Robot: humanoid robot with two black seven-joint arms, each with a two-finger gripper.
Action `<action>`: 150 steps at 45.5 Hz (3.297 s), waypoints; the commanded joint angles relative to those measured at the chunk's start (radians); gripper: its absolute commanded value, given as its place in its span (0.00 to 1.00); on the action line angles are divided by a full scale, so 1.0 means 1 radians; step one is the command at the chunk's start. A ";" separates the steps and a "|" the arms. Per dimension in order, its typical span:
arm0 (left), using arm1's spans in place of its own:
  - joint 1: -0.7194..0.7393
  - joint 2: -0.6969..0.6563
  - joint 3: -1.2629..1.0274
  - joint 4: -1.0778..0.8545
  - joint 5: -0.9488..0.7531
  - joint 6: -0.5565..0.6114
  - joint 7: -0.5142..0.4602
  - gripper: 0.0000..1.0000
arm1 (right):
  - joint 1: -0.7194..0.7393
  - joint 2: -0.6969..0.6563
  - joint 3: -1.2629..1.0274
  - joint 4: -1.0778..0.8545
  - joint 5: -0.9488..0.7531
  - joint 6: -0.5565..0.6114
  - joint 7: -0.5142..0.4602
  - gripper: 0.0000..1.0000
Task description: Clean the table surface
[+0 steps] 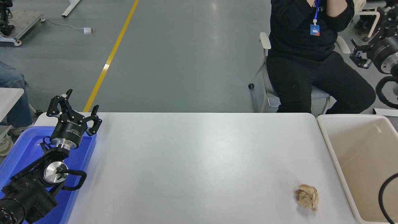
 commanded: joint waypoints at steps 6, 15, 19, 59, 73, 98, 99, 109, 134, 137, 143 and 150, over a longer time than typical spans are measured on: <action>0.000 -0.001 0.000 0.000 0.000 0.000 0.000 1.00 | -0.217 0.100 -0.004 0.004 -0.015 0.048 0.215 0.99; 0.000 0.001 0.000 0.000 0.000 0.000 0.000 1.00 | -0.235 0.174 -0.076 -0.031 -0.015 0.048 0.266 0.99; 0.000 -0.001 0.000 0.000 0.000 0.000 0.000 1.00 | -0.237 0.198 -0.096 -0.058 -0.015 0.048 0.282 0.99; 0.000 0.001 0.000 0.000 0.000 0.000 0.000 1.00 | -0.191 0.169 -0.099 -0.092 0.007 0.042 0.293 0.99; 0.000 0.001 0.000 0.000 0.000 0.000 0.000 1.00 | -0.162 0.162 -0.140 -0.097 0.007 0.028 0.292 0.99; 0.000 0.001 0.000 0.000 0.000 0.000 0.000 1.00 | 0.225 0.068 -0.855 -0.471 -0.015 0.049 0.227 0.99; 0.000 0.001 0.000 0.000 0.000 0.000 0.000 1.00 | 0.249 0.068 -0.939 -0.470 -0.016 0.049 0.229 0.99; 0.000 0.001 0.000 0.000 0.000 0.000 0.000 1.00 | 0.354 0.082 -1.347 -0.476 -0.122 0.049 0.230 0.98; 0.000 0.001 0.000 0.000 0.000 0.000 0.000 1.00 | 0.429 0.059 -1.674 -0.301 -0.694 0.048 0.393 0.99; 0.000 0.001 0.000 0.000 0.000 0.000 0.000 1.00 | 0.478 0.034 -1.676 -0.215 -0.697 0.048 0.393 0.99; 0.000 0.001 0.000 0.000 0.000 0.000 0.000 1.00 | 0.523 0.005 -1.679 -0.072 -0.769 0.049 0.391 0.99; 0.000 0.001 0.000 0.000 0.000 0.000 0.000 1.00 | 0.518 -0.030 -1.700 0.095 -0.917 0.049 0.388 0.99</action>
